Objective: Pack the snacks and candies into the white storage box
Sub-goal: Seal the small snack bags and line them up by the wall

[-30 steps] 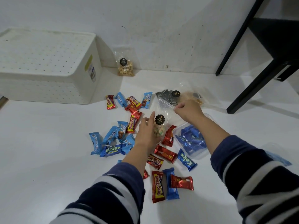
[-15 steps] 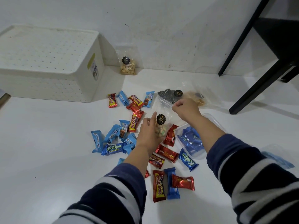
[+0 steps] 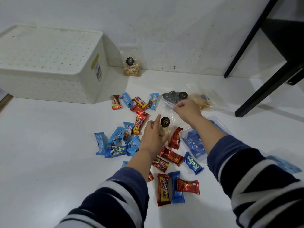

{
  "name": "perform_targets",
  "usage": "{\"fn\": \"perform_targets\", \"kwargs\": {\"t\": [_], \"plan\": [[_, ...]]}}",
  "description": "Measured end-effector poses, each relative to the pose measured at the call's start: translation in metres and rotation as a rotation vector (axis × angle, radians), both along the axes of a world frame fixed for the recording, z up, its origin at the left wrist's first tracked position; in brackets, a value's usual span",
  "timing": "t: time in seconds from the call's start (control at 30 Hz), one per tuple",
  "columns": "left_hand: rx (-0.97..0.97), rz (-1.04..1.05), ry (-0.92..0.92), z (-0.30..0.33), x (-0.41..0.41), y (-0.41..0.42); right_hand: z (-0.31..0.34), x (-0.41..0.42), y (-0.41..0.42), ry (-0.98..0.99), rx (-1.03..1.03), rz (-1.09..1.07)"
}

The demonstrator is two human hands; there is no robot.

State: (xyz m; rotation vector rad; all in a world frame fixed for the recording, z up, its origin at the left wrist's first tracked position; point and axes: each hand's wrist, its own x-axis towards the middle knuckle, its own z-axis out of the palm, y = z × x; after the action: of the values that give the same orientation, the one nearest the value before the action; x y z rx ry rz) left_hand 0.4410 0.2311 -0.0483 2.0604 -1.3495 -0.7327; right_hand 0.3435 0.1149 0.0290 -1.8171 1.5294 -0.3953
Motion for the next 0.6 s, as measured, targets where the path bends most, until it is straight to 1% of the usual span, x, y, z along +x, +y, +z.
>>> {"fn": "perform_targets", "kwargs": {"t": [0.1, 0.33, 0.47, 0.6], "plan": [[-0.034, 0.008, 0.016, 0.0008, 0.0019, 0.0005, -0.0012, 0.0009, -0.0012, -0.007, 0.009, -0.005], [-0.024, 0.004, 0.012, 0.0008, 0.0019, 0.0003, -0.0056, 0.0034, -0.0028, -0.01, -0.003, -0.022], [-0.018, 0.008, 0.006, 0.0003, 0.0026, -0.0012, -0.0046, 0.0056, -0.0034, 0.027, 0.007, 0.007], [-0.024, 0.002, 0.029, 0.0006, 0.0029, -0.0009, -0.0024, 0.0097, -0.005, 0.061, -0.034, 0.019]]}}
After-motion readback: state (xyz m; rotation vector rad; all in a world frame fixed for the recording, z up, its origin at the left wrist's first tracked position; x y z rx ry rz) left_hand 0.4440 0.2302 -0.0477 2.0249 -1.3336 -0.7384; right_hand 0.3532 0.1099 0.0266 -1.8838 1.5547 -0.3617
